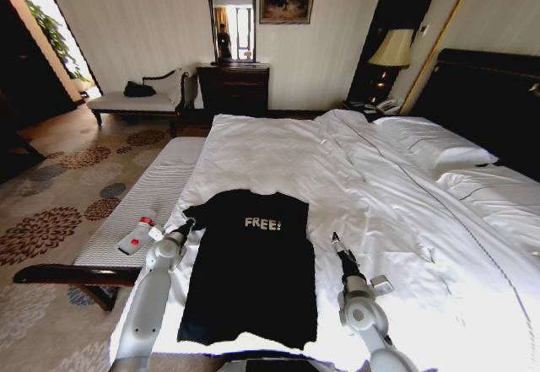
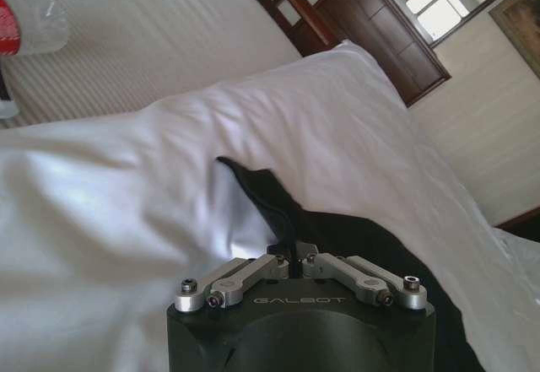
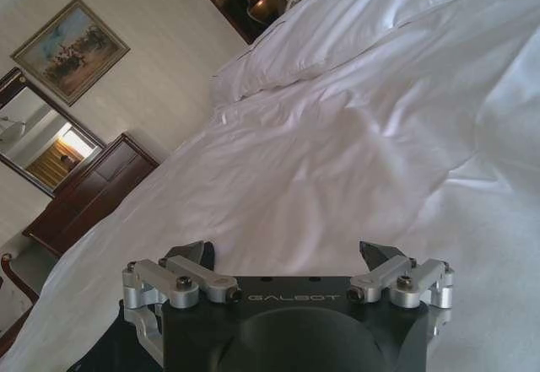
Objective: Fold the clothes on the bed.
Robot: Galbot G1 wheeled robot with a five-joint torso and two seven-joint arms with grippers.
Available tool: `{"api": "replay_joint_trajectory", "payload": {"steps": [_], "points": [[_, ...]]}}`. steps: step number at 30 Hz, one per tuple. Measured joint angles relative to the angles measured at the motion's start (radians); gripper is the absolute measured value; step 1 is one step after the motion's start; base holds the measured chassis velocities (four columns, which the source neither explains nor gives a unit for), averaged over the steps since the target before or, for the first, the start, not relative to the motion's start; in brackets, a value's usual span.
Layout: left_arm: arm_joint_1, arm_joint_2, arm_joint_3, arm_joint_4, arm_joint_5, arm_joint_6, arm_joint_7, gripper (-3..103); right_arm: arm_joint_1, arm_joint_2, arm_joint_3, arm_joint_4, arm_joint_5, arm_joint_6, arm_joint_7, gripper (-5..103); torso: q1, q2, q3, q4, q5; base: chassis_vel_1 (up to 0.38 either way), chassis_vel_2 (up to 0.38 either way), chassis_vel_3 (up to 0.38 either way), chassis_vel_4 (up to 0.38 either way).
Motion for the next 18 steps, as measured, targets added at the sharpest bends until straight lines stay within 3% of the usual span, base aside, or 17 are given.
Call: {"api": "replay_joint_trajectory", "payload": {"steps": [6,9,13,14,18], "points": [[-0.006,0.01,0.022,-0.063,0.03,0.0,0.006,2,-0.006,0.003,0.003,0.0,-0.009,0.0,0.0,100,0.0,0.0,0.0,0.0,0.0,0.0,0.0,0.0,0.0],[-0.007,0.024,0.054,-0.124,0.11,-0.002,0.027,2,0.017,-0.008,-0.019,-0.015,-0.008,0.0,0.002,100,0.0,0.0,0.0,-0.0004,0.0001,0.0,0.0,0.0,0.0],[-0.019,0.033,0.108,-0.143,0.184,-0.005,0.043,2,0.038,-0.014,-0.037,-0.034,-0.007,-0.002,0.005,100,0.0,0.0,0.0,0.0009,0.0001,0.0,0.0,0.0,0.0],[-0.039,0.033,0.147,-0.137,0.223,-0.009,0.051,2,0.043,-0.013,-0.04,-0.042,-0.007,-0.003,0.006,100,0.0,0.0,0.0,-0.0002,0.0001,0.0,0.0,0.0,0.0],[-0.068,0.026,0.213,-0.112,0.267,-0.011,0.055,2,0.054,-0.009,-0.045,-0.054,-0.007,-0.004,0.007,100,0.0,0.0,0.0,-0.0006,0.0,0.0,0.0,0.0,0.0]]}}
